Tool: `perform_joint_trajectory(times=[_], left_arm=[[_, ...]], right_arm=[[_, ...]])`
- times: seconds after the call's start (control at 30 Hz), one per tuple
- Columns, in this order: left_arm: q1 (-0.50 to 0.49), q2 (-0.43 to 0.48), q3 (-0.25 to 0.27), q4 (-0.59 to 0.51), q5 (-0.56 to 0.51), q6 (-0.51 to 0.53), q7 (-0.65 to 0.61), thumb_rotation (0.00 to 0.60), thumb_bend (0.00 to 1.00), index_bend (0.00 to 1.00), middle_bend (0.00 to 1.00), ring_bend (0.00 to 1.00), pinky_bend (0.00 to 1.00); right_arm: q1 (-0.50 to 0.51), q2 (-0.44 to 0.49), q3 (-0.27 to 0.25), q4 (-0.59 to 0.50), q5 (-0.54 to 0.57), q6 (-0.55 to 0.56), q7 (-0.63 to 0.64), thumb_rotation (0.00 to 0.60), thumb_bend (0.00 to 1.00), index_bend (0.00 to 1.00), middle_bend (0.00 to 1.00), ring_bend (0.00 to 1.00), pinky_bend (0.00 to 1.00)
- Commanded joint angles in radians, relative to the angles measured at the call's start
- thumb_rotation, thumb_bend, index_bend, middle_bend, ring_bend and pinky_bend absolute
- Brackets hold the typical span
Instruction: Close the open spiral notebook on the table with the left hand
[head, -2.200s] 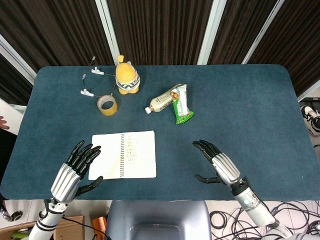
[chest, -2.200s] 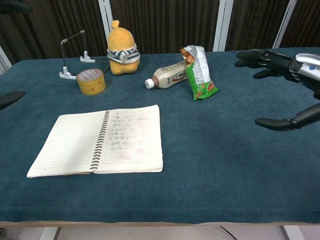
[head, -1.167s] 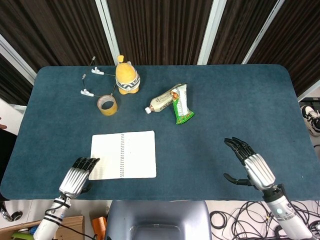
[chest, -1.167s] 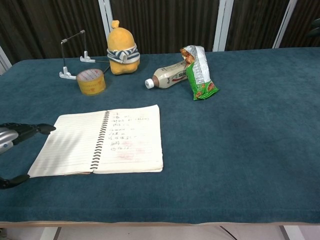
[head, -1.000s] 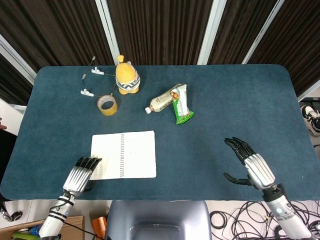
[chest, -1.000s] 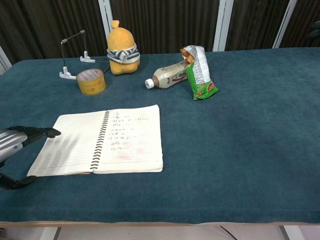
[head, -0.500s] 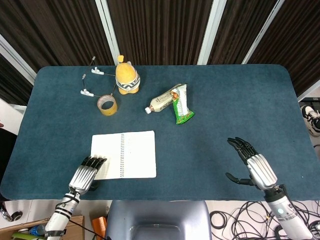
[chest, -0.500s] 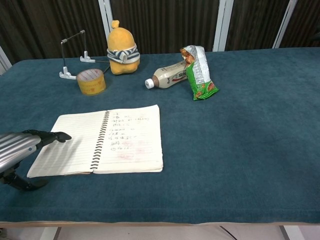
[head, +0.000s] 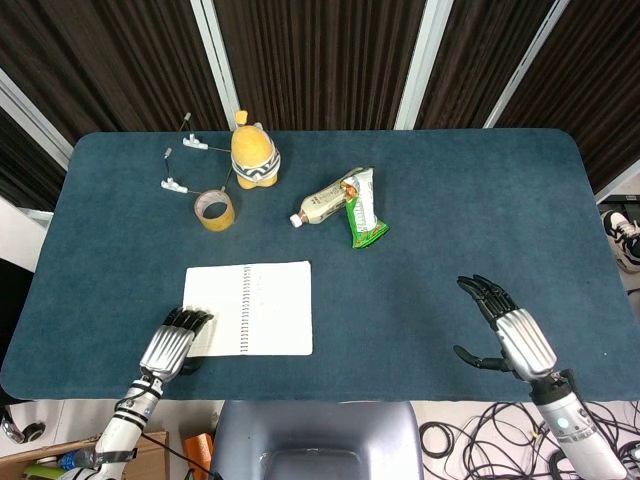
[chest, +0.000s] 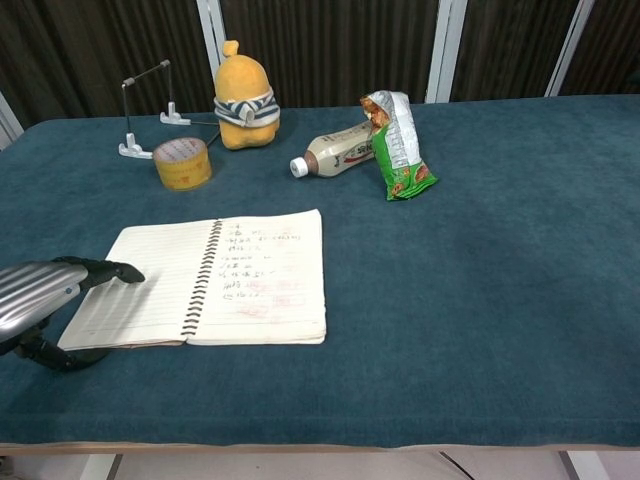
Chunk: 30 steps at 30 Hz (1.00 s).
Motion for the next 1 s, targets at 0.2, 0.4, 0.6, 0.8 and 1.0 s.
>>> perform_joint_trajectory(times=[0.2,0.4,0.6,0.8,1.0], left_arm=[[0.001,-0.063,0.019,0.147,0.104,0.076,-0.134,0.6,0.43,0.31,0.28,0.21,0.15],[-0.001,-0.096,0.028,0.225,0.153,0.117,-0.198,0.6,0.46,0.33,0.29,0.23,0.16],[-0.024,-0.19,0.041,0.445,0.252,0.208,-0.327,0.6,0.48,0.36,0.3,0.25,0.19],[-0.046,-0.309,0.059,0.731,0.332,0.319,-0.431,0.6,0.59,0.49,0.38,0.34,0.28],[-0.062,-0.375,0.062,0.881,0.368,0.435,-0.461,0.6,0.61,0.54,0.43,0.39,0.34]], right_arm=[[-0.004,0.001,0.0,0.0,-0.002,0.001,0.001,0.6,0.16,0.0,0.08,0.03,0.12],[-0.005,0.002,0.001,0.0,-0.001,0.001,0.002,0.6,0.16,0.0,0.08,0.03,0.12],[-0.007,0.007,0.002,-0.001,-0.005,0.006,0.006,0.6,0.16,0.0,0.08,0.03,0.12],[-0.009,0.01,0.002,0.0,-0.008,0.008,0.01,0.6,0.16,0.0,0.08,0.03,0.12],[-0.013,0.013,0.002,0.0,-0.01,0.014,0.013,0.6,0.16,0.0,0.08,0.03,0.12]])
